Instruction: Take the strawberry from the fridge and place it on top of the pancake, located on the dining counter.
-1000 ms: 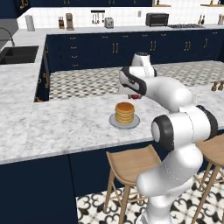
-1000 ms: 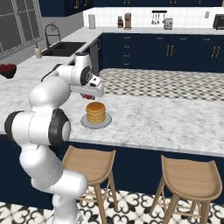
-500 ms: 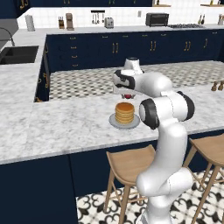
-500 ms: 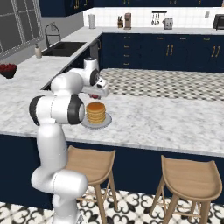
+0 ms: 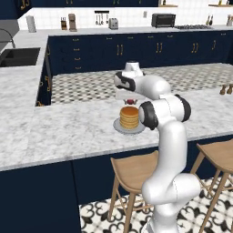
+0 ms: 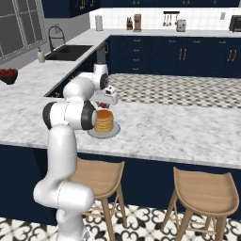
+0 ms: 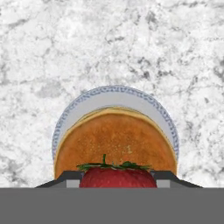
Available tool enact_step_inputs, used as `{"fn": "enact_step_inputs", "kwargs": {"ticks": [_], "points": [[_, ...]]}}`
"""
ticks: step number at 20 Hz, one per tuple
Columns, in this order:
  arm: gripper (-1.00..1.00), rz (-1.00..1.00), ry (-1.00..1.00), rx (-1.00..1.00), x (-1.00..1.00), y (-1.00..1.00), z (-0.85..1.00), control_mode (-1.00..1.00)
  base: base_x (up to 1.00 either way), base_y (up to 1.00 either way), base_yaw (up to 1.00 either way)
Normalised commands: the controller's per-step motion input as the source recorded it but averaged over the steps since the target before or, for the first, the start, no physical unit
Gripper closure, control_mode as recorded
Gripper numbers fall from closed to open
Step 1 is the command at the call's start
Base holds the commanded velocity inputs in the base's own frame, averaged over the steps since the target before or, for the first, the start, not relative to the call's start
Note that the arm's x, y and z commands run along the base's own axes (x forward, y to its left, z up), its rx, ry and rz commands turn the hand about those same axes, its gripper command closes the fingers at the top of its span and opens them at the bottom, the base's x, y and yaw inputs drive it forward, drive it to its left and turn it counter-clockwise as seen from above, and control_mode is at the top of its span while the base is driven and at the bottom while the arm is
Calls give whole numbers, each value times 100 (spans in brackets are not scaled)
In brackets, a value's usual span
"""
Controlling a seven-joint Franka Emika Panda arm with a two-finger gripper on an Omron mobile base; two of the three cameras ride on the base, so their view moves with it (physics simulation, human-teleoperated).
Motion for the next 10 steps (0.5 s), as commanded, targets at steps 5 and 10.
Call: {"fn": "enact_step_inputs", "kwargs": {"ticks": [5, 10], "points": [[100, 0, 8, 0, -27, 0, 0, -100, 0, 0, 0], [100, 0, 1, 0, -45, 0, -12, -100, 0, 0, 0]]}}
